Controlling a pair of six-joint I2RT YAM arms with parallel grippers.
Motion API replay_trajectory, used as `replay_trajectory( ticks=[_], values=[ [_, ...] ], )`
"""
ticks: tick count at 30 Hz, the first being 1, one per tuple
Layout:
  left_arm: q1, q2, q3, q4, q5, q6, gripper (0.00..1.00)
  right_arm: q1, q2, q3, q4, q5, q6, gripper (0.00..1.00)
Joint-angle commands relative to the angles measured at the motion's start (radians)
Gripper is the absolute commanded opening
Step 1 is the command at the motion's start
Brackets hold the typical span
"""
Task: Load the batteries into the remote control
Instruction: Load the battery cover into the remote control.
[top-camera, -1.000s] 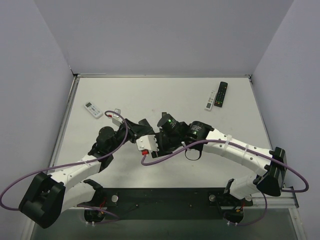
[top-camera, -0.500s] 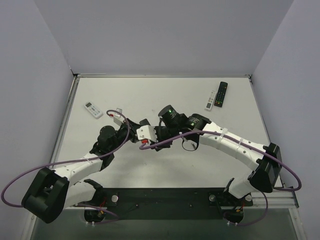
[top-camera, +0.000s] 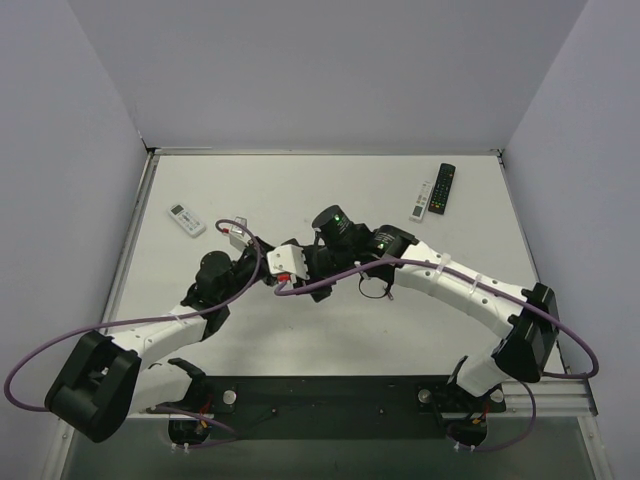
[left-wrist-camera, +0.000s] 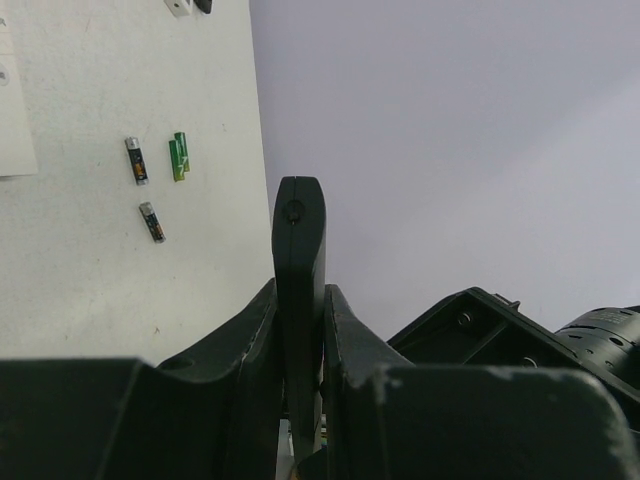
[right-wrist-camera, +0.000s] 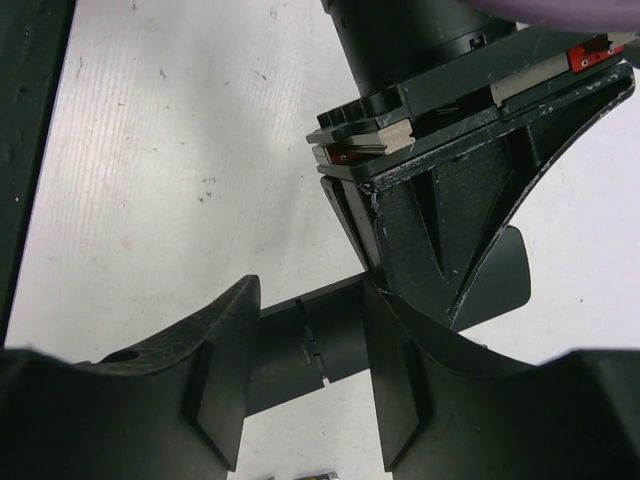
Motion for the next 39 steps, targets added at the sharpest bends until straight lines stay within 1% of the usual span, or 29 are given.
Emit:
replay_trajectory(
  ticks=[1, 7, 12, 19, 28, 39],
  values=[
    [0.012, -0.053, 0.044, 0.198, 0.079, -0.035, 0.0, 0.007, -0.029, 0.028, -0.042, 0.004, 0.049, 0.44],
    [0.056, -0.049, 0.029, 0.11, 0.062, 0.015, 0.0, 0.024, -0.143, 0.042, -0.054, -0.045, 0.09, 0.54],
    [0.072, -0.052, 0.022, 0.087, 0.066, 0.021, 0.0, 0.03, -0.218, -0.015, -0.072, -0.028, 0.093, 0.54],
    [0.075, -0.063, 0.038, 0.078, 0.085, 0.011, 0.0, 0.038, -0.223, -0.098, -0.086, 0.004, 0.09, 0.49],
    [0.075, -0.089, 0.052, 0.055, 0.091, -0.002, 0.0, 0.072, -0.174, -0.107, -0.069, 0.127, 0.027, 0.45],
    [0.075, -0.087, 0.053, 0.098, 0.086, -0.058, 0.0, 0.088, -0.151, -0.181, 0.041, 0.182, 0.026, 0.38]
  ],
)
